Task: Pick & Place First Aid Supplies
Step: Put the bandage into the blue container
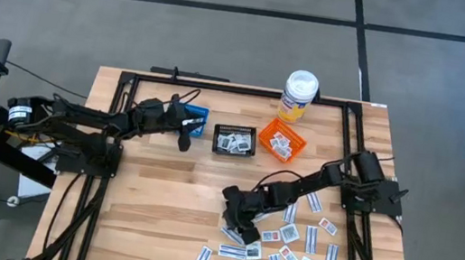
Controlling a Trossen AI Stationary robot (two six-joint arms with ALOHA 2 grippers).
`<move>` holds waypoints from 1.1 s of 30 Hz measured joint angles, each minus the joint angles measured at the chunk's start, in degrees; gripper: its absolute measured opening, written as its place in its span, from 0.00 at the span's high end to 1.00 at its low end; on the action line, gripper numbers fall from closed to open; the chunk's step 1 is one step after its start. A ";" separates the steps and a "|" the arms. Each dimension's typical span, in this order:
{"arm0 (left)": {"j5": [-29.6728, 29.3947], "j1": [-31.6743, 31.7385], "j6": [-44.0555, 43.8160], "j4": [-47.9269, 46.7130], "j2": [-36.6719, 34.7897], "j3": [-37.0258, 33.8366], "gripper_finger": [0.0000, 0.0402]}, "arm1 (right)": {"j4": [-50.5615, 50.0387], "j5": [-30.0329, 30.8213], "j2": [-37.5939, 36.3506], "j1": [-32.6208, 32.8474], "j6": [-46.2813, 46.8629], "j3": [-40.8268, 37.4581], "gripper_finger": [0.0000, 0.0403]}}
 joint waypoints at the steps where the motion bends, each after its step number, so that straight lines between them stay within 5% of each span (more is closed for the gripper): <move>1: 0.00 0.00 -0.02 -0.06 0.00 0.00 0.74 | -0.08 -0.37 0.29 0.02 -0.88 0.00 0.55; 12: 0.00 0.00 -0.08 -0.32 0.00 0.00 0.74 | 2.64 -2.63 4.17 -1.59 -6.67 0.39 0.98; 20: 1.81 -1.12 -1.34 -0.33 0.00 0.00 0.74 | 1.62 -0.87 2.43 -2.95 -2.68 3.55 0.97; 23: 10.44 -2.70 -3.78 -0.32 0.00 0.00 0.74 | 1.17 6.66 0.70 -3.04 -2.77 4.03 0.99; 27: 19.34 -7.09 -7.28 0.02 0.00 0.00 0.74 | 2.51 26.49 -2.16 -2.55 -2.02 4.29 0.98; 30: 19.41 -11.06 -8.30 0.14 -0.02 0.02 0.74 | 2.38 44.23 -2.74 -2.22 1.09 4.27 0.99; 33: 16.77 -14.72 -10.21 0.12 -0.02 0.02 0.74 | 2.85 55.05 -2.88 -1.82 2.74 4.27 0.99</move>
